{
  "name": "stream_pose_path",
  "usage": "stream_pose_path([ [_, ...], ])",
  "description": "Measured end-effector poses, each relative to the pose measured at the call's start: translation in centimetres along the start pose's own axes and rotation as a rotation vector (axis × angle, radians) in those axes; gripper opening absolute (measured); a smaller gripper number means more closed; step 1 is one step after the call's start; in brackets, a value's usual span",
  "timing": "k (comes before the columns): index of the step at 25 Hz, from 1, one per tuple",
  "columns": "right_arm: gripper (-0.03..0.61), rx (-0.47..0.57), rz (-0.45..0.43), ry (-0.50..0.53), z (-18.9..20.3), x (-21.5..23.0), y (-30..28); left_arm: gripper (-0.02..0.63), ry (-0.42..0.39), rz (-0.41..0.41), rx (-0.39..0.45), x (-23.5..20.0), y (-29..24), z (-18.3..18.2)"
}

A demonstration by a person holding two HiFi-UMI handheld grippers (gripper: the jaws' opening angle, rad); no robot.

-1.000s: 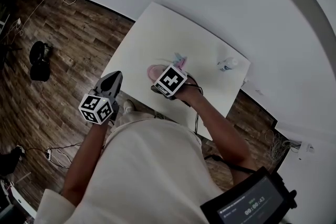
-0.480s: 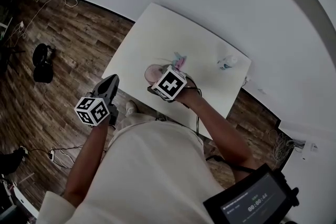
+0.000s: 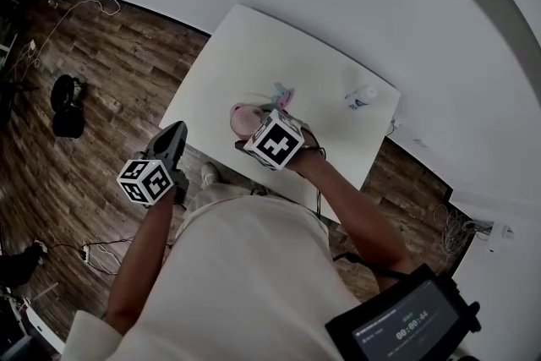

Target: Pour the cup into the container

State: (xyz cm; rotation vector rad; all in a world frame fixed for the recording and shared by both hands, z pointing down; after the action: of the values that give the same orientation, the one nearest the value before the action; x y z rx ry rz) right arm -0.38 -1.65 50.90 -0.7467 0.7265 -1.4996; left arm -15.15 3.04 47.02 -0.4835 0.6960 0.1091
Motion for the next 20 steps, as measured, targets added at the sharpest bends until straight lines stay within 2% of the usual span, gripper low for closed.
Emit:
stream_pose_path([
  [9, 0.379, 0.053, 0.039, 0.020, -0.1, -0.2, 1.3, 0.009, -0.039, 0.014, 0.025, 1.0, -0.5, -0.2],
  [20, 0.379, 0.112, 0.080, 0.022, -0.2, 0.0, 3.0, 0.009, -0.092, 0.034, 0.010, 3.1, -1.0, 0.8],
])
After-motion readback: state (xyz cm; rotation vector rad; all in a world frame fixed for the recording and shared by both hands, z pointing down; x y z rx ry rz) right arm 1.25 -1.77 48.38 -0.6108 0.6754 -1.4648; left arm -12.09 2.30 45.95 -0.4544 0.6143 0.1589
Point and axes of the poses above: the fingertips, and each gripper's own axes: y backward along the fingers, x to its right, z out of its underside, the point moved 2 cm from there along y, backward along the fingers, and after that the axes turned 14 degrees about y, right-handed, at the moved point
